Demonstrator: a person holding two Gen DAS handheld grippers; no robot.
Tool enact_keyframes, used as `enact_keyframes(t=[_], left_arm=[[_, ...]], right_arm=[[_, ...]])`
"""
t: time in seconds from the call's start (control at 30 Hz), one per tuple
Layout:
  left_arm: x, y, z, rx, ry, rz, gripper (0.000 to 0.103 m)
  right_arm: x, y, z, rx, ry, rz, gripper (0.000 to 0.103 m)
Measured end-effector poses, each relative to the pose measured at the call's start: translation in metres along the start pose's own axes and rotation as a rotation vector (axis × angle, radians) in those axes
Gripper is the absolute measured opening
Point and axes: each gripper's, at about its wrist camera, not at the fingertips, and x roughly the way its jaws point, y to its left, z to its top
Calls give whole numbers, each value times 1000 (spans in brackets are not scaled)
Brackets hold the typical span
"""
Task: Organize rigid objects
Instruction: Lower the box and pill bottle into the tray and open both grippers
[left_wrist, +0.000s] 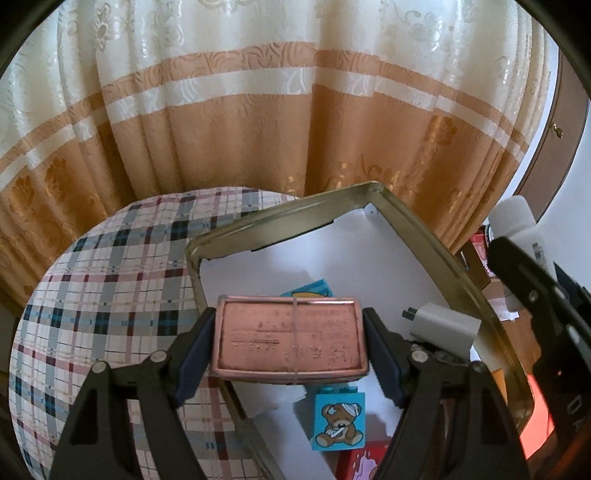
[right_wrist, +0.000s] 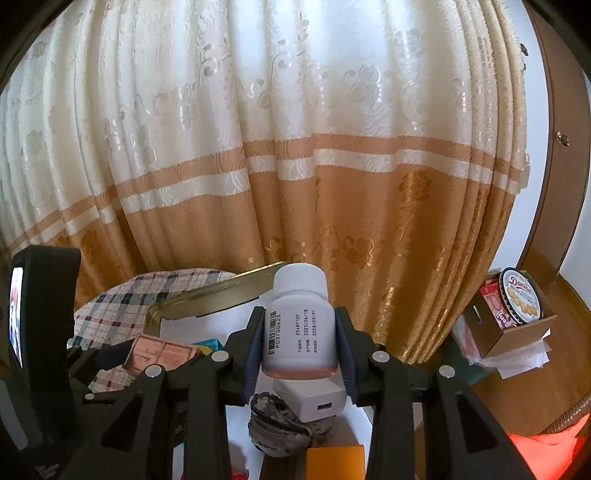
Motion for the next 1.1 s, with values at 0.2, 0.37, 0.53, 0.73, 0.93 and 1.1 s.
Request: enact_keyframes(t=[0.2, 0.37, 0.53, 0.73, 0.93, 1.1], left_arm=[[10, -3, 1, 18, 14, 4, 77], [19, -3, 0, 21, 39, 17, 77], [21, -3, -1, 26, 38, 19, 77], [23, -3, 2, 32, 31, 20, 77], [25, -7, 4, 61, 12, 39, 77], [17, -10, 3, 76, 3, 10, 78]], right_arm=[[19, -2, 2, 5, 61, 12, 39], [39, 1, 3, 1, 129, 39, 39], [47, 2, 1, -3, 158, 42, 39], [59, 2, -2, -3, 214, 64, 39], [66, 3, -5, 8, 242, 79, 40], [66, 7, -4, 12, 243, 118, 52]])
